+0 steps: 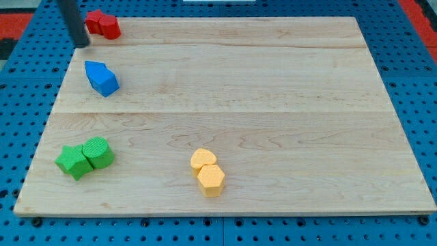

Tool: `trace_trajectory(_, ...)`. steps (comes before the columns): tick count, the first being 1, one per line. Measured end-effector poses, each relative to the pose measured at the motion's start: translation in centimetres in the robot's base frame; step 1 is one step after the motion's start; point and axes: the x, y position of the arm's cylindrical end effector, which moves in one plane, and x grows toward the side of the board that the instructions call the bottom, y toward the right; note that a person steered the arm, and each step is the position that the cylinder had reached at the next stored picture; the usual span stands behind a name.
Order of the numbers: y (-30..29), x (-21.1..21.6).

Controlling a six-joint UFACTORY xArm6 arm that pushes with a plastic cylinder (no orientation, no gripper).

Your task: Place the red star vertical to the heart

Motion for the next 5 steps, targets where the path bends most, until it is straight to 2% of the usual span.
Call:
trace_trajectory(1, 0.0, -0.6)
trace_trajectory(2, 1.8, -7.9)
trace_trajectory(3, 2.1, -8.1)
trace_trajectory(4, 11.3, -6.9)
trace_trajectory(5, 17.7, -1.9)
